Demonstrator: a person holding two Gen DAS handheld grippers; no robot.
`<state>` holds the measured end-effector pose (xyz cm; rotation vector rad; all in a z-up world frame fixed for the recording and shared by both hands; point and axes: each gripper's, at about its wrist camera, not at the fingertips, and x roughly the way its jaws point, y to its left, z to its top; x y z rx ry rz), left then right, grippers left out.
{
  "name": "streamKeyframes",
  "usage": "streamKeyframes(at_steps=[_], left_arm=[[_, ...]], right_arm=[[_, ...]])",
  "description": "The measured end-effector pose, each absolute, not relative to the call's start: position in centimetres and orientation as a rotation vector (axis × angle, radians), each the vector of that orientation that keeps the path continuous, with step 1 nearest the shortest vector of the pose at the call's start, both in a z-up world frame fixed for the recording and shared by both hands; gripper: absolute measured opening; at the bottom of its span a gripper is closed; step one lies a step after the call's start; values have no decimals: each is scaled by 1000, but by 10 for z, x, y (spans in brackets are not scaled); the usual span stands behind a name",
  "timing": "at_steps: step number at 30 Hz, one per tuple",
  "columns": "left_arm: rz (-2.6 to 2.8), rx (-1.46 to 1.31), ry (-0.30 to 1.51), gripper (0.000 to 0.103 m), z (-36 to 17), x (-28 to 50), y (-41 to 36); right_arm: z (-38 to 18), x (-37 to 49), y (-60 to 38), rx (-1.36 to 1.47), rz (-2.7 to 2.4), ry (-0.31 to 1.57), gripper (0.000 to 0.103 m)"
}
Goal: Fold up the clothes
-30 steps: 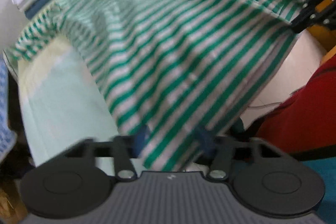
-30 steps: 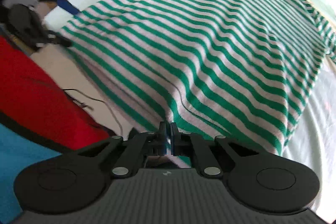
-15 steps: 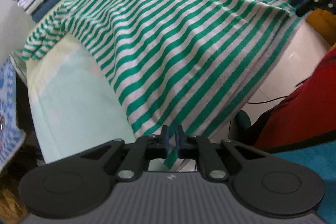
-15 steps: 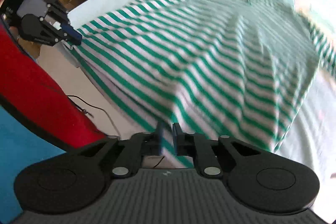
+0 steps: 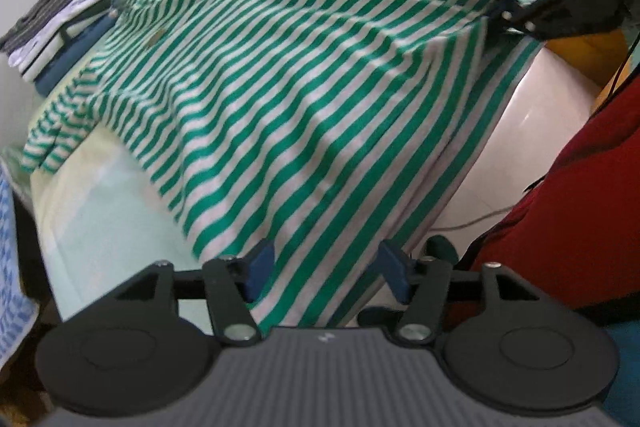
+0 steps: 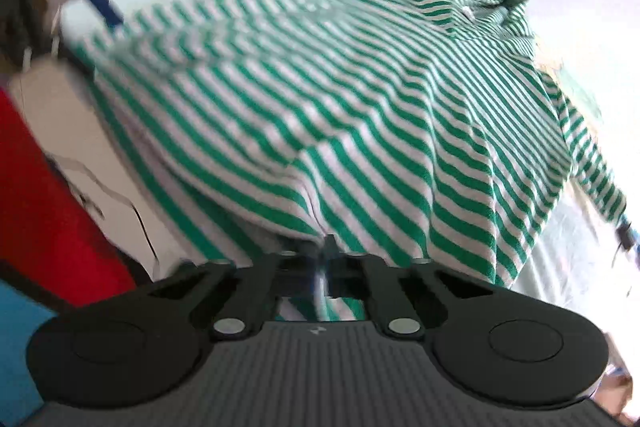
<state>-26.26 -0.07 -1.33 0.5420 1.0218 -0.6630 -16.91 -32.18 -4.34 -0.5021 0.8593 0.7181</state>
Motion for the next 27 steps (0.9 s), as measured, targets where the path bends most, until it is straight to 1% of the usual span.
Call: streamKeyframes(at_steps=[2, 7, 14, 16, 17, 18, 19, 20, 21, 23, 24, 27], left_arm=[[-682, 526, 1012, 65, -14, -260, -10], [-685, 479, 996, 66, -18, -251, -31], [-654, 471, 985, 75, -28, -251, -49], [-632, 480, 982, 75, -30, -251, -50], [-621, 485, 981, 70, -31, -251, -51], [-610, 489, 979, 67, -32, -251, -52], [-595, 492, 979, 59, -33, -251, -51], [-567, 491, 980, 45, -35, -250, -45], [-536, 493, 974, 37, -36, -251, -38], [-474, 490, 972, 5, -37, -252, -22], [-442, 488, 973, 2, -37, -252, -14], [-397, 427, 961, 1, -25, -256, 10]], right_arm=[[-31, -162, -327, -393, 721, 873, 2], [-13, -149, -334, -207, 721, 901, 2], [0, -139, -341, -33, 707, 894, 2], [2, -136, -345, 20, 718, 898, 2], [3, -136, -347, 45, 729, 902, 2], [4, -136, -349, 54, 739, 903, 2], [6, -138, -350, 55, 748, 904, 2], [7, -140, -352, 56, 755, 908, 2], [8, -141, -355, 60, 761, 915, 2], [8, -144, -360, 80, 764, 932, 2], [8, -145, -362, 84, 766, 940, 2], [6, -151, -359, 47, 784, 965, 2]])
